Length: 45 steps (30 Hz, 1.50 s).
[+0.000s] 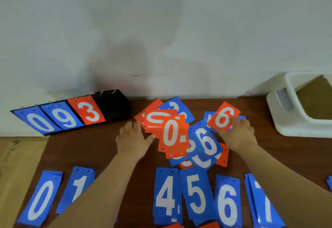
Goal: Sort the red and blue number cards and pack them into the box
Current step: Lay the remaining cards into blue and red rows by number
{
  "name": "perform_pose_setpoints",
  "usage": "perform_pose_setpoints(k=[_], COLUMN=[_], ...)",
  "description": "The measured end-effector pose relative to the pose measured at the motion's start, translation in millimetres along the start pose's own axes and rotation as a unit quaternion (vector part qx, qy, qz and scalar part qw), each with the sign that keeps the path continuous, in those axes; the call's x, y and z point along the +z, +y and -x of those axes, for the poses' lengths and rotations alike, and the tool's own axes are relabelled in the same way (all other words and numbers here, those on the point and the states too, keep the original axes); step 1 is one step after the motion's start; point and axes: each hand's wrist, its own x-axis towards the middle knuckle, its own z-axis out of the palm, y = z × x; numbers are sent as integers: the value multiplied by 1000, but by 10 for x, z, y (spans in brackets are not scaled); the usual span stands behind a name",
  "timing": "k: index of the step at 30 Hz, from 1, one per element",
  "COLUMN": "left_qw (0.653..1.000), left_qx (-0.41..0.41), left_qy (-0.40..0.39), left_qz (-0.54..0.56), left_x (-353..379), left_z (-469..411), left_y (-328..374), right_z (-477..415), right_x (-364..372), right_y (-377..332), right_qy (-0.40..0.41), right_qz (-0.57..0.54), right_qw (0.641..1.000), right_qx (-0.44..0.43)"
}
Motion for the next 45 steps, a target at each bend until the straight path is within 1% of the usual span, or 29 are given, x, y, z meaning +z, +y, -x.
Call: perform_pose_setpoints(k=[4, 6, 8, 11, 14, 16, 18, 20, 23, 25, 26, 29, 31, 33, 35, 37, 38, 39, 40, 42, 44, 45], left_qw=[997, 993, 987, 978, 979, 983, 987, 985, 981, 974, 969, 945, 919, 905, 895, 880, 873, 866, 857, 838, 834, 835], left_qx=[80, 115, 154, 197, 188, 173, 142, 108, 101, 72, 48, -17, -37, -35, -29, -35, -41, -45, -45, -32, -18, -13], left_qy=[-8, -26, -48, -51, -50, -50, -59, -57, 12, 58, 66, 53, 48, 46, 39, 25, 23, 25, 32, 57, 96, 114], left_qz=[2, -9, -20, -49, -61, -34, 44, 120, 164, 208, 233, 321, 390, 422, 444, 473, 485, 498, 513, 541, 543, 538], left_x=[30, 74, 118, 130, 102, 78, 35, -9, -75, -155, -186, -273, -331, -345, -327, -308, -296, -281, -267, -262, -275, -284], left_z=[-660, -904, -1082, -1244, -1272, -1226, -1145, -1048, -854, -640, -512, -15, 412, 861, 1290, 1685, 1865, 2044, 2224, 2569, 2862, 2993], left_y=[207, 270, 285, 264, 273, 305, 329, 311, 201, 163, 168, 267, 393, 535, 682, 811, 875, 947, 1023, 1197, 1367, 1443], right_z=[-381, -548, -739, -932, -982, -977, -931, -846, -626, -432, -326, 89, 466, 860, 1235, 1600, 1771, 1941, 2101, 2387, 2649, 2770], right_x=[42, 21, 13, -48, -99, -106, -125, -168, -288, -370, -396, -436, -444, -425, -380, -409, -436, -466, -488, -502, -514, -532], right_y=[-137, -179, -163, -148, -164, -131, -77, -21, 5, 33, 44, 30, 4, 10, 62, 141, 197, 263, 347, 532, 743, 849], right_qy=[17, 22, 0, -14, 3, 17, 49, 77, 105, 127, 137, 153, 141, 108, 71, 41, 30, 25, 29, 37, 33, 28], right_qz=[11, 20, 44, 96, 83, 19, -33, -71, -114, -147, -170, -289, -396, -497, -560, -608, -626, -633, -619, -562, -506, -485], right_qw=[998, 998, 998, 995, 996, 1000, 998, 994, 988, 981, 976, 945, 906, 859, 823, 791, 778, 774, 785, 825, 859, 871], right_qx=[54, 54, 37, 24, 23, 7, -22, -30, -27, -19, -10, 23, 43, 60, 63, 48, 35, 19, -3, -45, -67, -76])
